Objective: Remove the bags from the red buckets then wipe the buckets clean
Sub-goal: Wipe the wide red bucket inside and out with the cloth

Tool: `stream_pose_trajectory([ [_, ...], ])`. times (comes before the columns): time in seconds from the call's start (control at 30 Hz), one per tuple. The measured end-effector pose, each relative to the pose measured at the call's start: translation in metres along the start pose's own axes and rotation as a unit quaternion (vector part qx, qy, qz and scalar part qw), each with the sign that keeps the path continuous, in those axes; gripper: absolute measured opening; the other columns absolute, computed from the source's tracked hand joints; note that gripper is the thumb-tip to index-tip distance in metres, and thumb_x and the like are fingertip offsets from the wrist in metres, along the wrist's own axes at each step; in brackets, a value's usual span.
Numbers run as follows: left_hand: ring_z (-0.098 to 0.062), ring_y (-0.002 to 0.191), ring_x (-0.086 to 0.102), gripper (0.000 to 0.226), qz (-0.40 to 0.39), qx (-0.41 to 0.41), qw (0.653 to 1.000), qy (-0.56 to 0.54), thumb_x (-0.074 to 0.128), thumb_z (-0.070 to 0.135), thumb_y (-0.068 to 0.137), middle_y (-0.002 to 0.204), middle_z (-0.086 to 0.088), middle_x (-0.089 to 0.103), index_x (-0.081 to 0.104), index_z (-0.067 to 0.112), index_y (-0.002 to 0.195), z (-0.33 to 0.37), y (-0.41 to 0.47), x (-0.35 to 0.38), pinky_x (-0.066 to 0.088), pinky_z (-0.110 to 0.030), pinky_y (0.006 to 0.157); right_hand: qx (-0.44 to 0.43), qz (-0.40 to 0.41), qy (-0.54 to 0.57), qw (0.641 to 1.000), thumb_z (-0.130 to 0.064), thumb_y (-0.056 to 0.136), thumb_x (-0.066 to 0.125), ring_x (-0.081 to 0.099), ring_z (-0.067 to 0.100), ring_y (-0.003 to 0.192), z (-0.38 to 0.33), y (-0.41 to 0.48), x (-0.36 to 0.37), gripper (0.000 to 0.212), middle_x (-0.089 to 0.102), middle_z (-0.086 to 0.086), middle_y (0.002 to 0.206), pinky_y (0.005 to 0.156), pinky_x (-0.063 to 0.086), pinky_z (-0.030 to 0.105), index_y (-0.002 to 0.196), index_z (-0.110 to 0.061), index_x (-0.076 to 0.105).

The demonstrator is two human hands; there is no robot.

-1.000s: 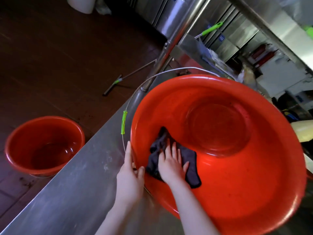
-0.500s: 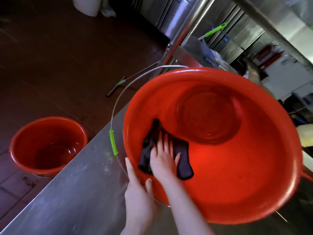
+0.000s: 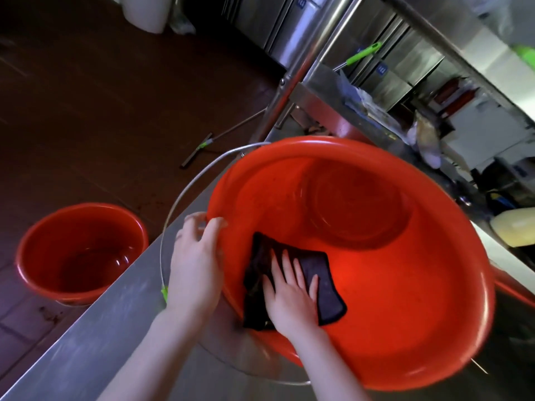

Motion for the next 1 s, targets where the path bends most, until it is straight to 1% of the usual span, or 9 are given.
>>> stream_pose_trajectory([
  [0.17,-0.033,0.093,0.056,0.049,-0.026,-0.013,0.999,-0.022,0.06,-0.008,0.07,0.117,-0.007,0.045,0.056,0.022,0.109,-0.003,-0.006,0.018,0.051,-0.041,0.073,0.088,-0.006,-0.023,0.996,-0.054,0.099,0.018,0.002,0.011,0.149,0.025,0.016,-0.007,0.055,0.002,-0.013,0.162,0.117,-0.003,0.057,0.152,-0.043,0.004],
  [0.27,-0.032,0.093,0.055,0.044,-0.034,-0.035,0.998,-0.045,0.064,-0.003,0.073,0.113,-0.003,0.042,0.052,0.022,0.107,-0.007,-0.016,0.027,0.051,-0.043,0.074,0.176,-0.021,-0.013,0.984,-0.052,0.1,0.017,0.0,0.019,0.15,0.04,0.057,-0.016,0.056,0.004,-0.006,0.163,0.115,-0.007,0.059,0.153,-0.038,0.007],
  [0.33,-0.03,0.094,0.056,0.046,-0.031,-0.047,0.997,-0.053,0.068,0.0,0.076,0.115,-0.001,0.041,0.051,0.027,0.11,-0.013,-0.024,0.032,0.053,-0.045,0.075,0.204,-0.028,0.028,0.978,-0.051,0.1,0.016,-0.003,0.025,0.15,0.043,0.083,-0.018,0.058,0.001,-0.001,0.164,0.114,-0.01,0.061,0.154,-0.034,0.005],
  [0.5,-0.022,0.087,0.056,0.055,-0.024,-0.034,0.994,-0.1,0.072,0.001,0.075,0.113,0.005,0.04,0.052,0.032,0.117,-0.026,-0.027,0.038,0.052,-0.037,0.074,0.191,-0.02,0.116,0.974,-0.049,0.101,0.009,-0.009,0.028,0.149,0.019,0.116,-0.02,0.059,-0.003,0.002,0.163,0.111,-0.016,0.062,0.155,-0.028,0.003],
  [0.63,-0.006,0.082,0.054,0.052,-0.05,-0.07,0.986,-0.142,0.074,-0.001,0.074,0.107,0.007,0.042,0.057,0.029,0.113,-0.032,-0.03,0.039,0.047,-0.025,0.075,0.124,-0.008,0.081,0.989,-0.047,0.101,0.021,0.002,0.017,0.15,-0.009,0.069,-0.013,0.056,0.002,-0.008,0.163,0.116,-0.002,0.061,0.154,-0.036,0.004],
  [0.73,-0.015,0.084,0.052,0.05,-0.054,-0.075,0.987,-0.134,0.072,-0.004,0.072,0.104,0.004,0.043,0.058,0.025,0.11,-0.026,-0.038,0.041,0.043,-0.026,0.074,0.073,0.03,0.02,0.997,-0.049,0.1,0.022,0.001,0.014,0.15,-0.031,0.013,0.002,0.058,-0.003,-0.011,0.163,0.116,-0.001,0.059,0.153,-0.038,0.001],
  [0.8,-0.017,0.082,0.049,0.047,-0.052,-0.089,0.987,-0.121,0.07,-0.005,0.073,0.103,0.001,0.043,0.058,0.022,0.109,-0.021,-0.043,0.043,0.044,-0.028,0.072,0.089,0.02,0.028,0.995,-0.05,0.1,0.021,-0.001,0.014,0.15,-0.035,0.002,0.006,0.058,-0.006,-0.012,0.162,0.116,-0.003,0.058,0.153,-0.038,0.0],
  [0.9,-0.024,0.078,0.054,0.046,-0.055,-0.108,0.984,-0.131,0.066,-0.007,0.071,0.1,0.0,0.042,0.058,0.021,0.106,-0.015,-0.049,0.043,0.05,-0.037,0.07,0.116,0.015,0.046,0.992,-0.05,0.101,0.021,-0.001,0.013,0.15,-0.026,0.014,0.001,0.057,-0.003,-0.012,0.163,0.117,-0.002,0.059,0.153,-0.039,-0.001],
  [1.0,-0.02,0.074,0.055,0.046,-0.062,-0.111,0.982,-0.143,0.071,-0.003,0.07,0.097,0.002,0.04,0.056,0.024,0.104,-0.017,-0.049,0.043,0.05,-0.037,0.07,0.162,0.01,0.097,0.982,-0.049,0.101,0.021,0.001,0.015,0.15,-0.007,0.054,-0.009,0.055,0.001,-0.01,0.163,0.116,-0.003,0.059,0.153,-0.039,0.002],
])
Point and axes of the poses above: each hand's wrist, its own y-axis towards the middle knuckle, its own x-axis out of the palm, z = x × y, the point moved 2 cm from there along y, towards the middle knuckle
